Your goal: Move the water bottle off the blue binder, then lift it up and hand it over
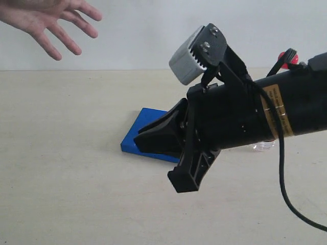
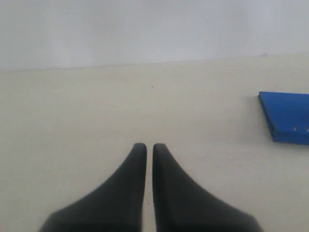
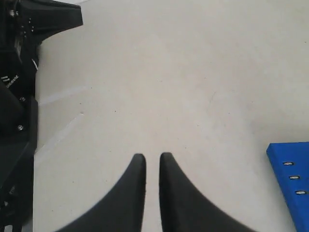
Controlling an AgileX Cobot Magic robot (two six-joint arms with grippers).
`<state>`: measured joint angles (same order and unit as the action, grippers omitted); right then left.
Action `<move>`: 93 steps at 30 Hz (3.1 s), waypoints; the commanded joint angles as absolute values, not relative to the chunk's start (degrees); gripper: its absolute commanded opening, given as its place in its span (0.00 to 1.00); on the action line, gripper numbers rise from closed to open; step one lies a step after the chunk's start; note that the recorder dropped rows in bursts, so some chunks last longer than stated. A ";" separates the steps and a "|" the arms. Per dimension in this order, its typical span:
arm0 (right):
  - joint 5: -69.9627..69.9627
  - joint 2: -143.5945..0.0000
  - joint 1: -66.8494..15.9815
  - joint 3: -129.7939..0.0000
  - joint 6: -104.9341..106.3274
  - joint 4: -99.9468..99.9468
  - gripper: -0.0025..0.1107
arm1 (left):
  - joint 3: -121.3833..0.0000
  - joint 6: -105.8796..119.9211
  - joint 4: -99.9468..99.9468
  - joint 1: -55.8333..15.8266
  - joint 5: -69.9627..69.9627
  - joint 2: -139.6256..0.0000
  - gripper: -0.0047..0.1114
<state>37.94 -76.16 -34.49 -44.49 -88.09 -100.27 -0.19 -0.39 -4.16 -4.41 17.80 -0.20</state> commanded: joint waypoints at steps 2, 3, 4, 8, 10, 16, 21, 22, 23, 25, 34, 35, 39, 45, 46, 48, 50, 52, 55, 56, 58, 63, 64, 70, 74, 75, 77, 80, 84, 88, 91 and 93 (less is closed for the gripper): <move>40.03 -76.06 -34.82 -44.28 -87.11 -99.95 0.09 | 0.00 4.94 -11.45 -4.61 17.55 0.00 0.08; 40.03 -76.06 -34.93 -44.28 -87.00 -99.95 0.09 | 0.00 5.07 -15.83 -4.61 17.24 0.00 0.08; 40.03 -76.06 -34.93 -44.28 -87.00 -99.95 0.09 | 0.00 4.87 -17.85 -4.61 16.52 0.00 0.08; 39.09 -76.06 -34.93 -44.08 -86.76 -99.95 0.09 | 0.00 -5.30 -7.93 -4.61 8.10 0.00 0.08; 38.26 -76.30 -34.93 -44.08 -86.42 -99.95 0.09 | 0.00 -13.99 1.43 -4.61 3.07 0.00 0.08; 34.96 -78.32 -34.93 -44.03 -86.34 -99.95 0.09 | 0.00 -18.36 8.66 -4.61 -11.39 0.00 0.08; 33.00 -79.54 -34.93 -44.03 -86.34 -99.95 0.09 | 0.00 -21.61 8.77 -4.61 -17.39 0.00 0.08; 32.71 -79.68 -34.93 -44.03 -86.34 -99.95 0.09 | 0.00 -24.43 9.32 -4.61 -16.74 0.00 0.08; 32.75 -79.98 -34.93 -44.03 -86.34 -99.95 0.09 | 0.00 -26.81 9.32 -4.61 -15.48 0.00 0.08; 32.75 -80.40 -34.93 -44.03 -86.34 -99.95 0.09 | -0.11 -32.94 8.04 -4.61 -10.13 0.00 0.08; 31.26 -80.65 -34.93 -44.03 -82.25 -99.95 0.09 | -3.97 -31.91 -5.74 -13.49 2.22 -9.13 0.08; 30.39 -80.65 -34.93 -44.03 -81.99 -99.95 0.09 | -4.61 -30.33 -5.74 -15.31 2.33 -12.42 0.08; 27.75 -80.65 -34.93 -44.03 -81.77 -99.95 0.09 | -8.13 -22.85 -5.74 -21.78 2.46 -27.44 0.08; 24.25 -80.65 -34.93 -44.03 -84.08 -99.95 0.09 | -22.83 -0.98 -8.02 -29.98 4.02 -58.46 0.08; 22.52 -80.65 -34.93 -44.03 -87.69 -99.95 0.09 | -25.58 -0.67 -8.17 -29.98 5.13 -62.83 0.08; 22.70 -80.65 -34.93 -44.03 -88.39 -99.95 0.08 | -27.29 0.00 -10.29 -29.86 3.93 -65.90 0.08; 20.91 -81.50 -34.93 -44.03 -88.39 -99.95 0.08 | -28.65 0.00 -12.06 -29.86 3.82 -66.33 0.08; 15.99 -85.04 -34.93 -44.15 -87.48 -99.95 0.08 | -29.85 0.00 -12.86 -29.86 6.68 -66.33 0.08; 13.64 -92.84 -34.93 -46.38 -84.08 -99.95 0.08 | -30.01 0.00 -13.09 -29.86 10.25 -66.33 0.08; 13.41 -94.39 -34.93 -47.15 -83.63 -99.95 0.08 | -30.01 0.00 -13.40 -29.86 10.82 -66.33 0.08; 10.42 -97.29 -34.93 -49.58 -83.19 -99.95 0.08 | -30.01 0.00 -14.60 -29.86 10.96 -66.33 0.08; 2.37 -103.72 -34.93 -57.72 -83.42 -99.74 0.08 | -30.01 0.00 -15.45 -29.86 11.07 -66.33 0.08; 2.53 -104.81 -34.93 -59.18 -83.42 -99.48 0.08 | -30.01 0.00 -15.45 -29.86 11.17 -66.33 0.08; 0.00 -113.59 -34.93 -69.46 -84.36 -96.19 0.08 | -30.01 0.00 -15.45 -29.86 12.51 -66.33 0.08; -3.35 -118.15 -34.93 -74.60 -86.05 -96.07 0.08 | -30.01 0.00 -15.45 -29.86 13.80 -66.33 0.08; -4.18 -119.28 -34.93 -75.70 -86.05 -96.07 0.08 | -30.01 0.00 -15.45 -29.86 13.96 -66.33 0.08; -6.58 -121.22 -34.93 -77.32 -86.16 -96.07 0.08 | -30.01 0.00 -15.45 -29.86 13.96 -66.33 0.08; -9.78 -123.83 -34.47 -78.95 -87.49 -96.07 0.08 | -30.01 0.00 -15.45 -29.86 13.96 -66.33 0.08; -7.27 -126.14 -31.71 -80.11 -94.60 -96.07 0.08 | -30.01 0.00 -15.72 -29.86 13.97 -66.33 0.08; -1.70 -128.57 -27.72 -81.22 -100.39 -95.82 0.08 | -30.01 0.00 -15.72 -29.86 13.97 -66.33 0.08; -0.90 -128.74 -25.98 -81.26 -99.60 -95.82 0.08 | -30.01 0.00 -15.89 -29.86 13.97 -66.33 0.08; 0.85 -129.58 -25.59 -81.62 -98.22 -95.82 0.08 | -30.01 0.00 -15.89 -29.86 13.61 -66.33 0.08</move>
<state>-0.45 -128.89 -26.33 -80.94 -99.43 -95.60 -29.75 0.00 -15.59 -29.63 13.47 -66.32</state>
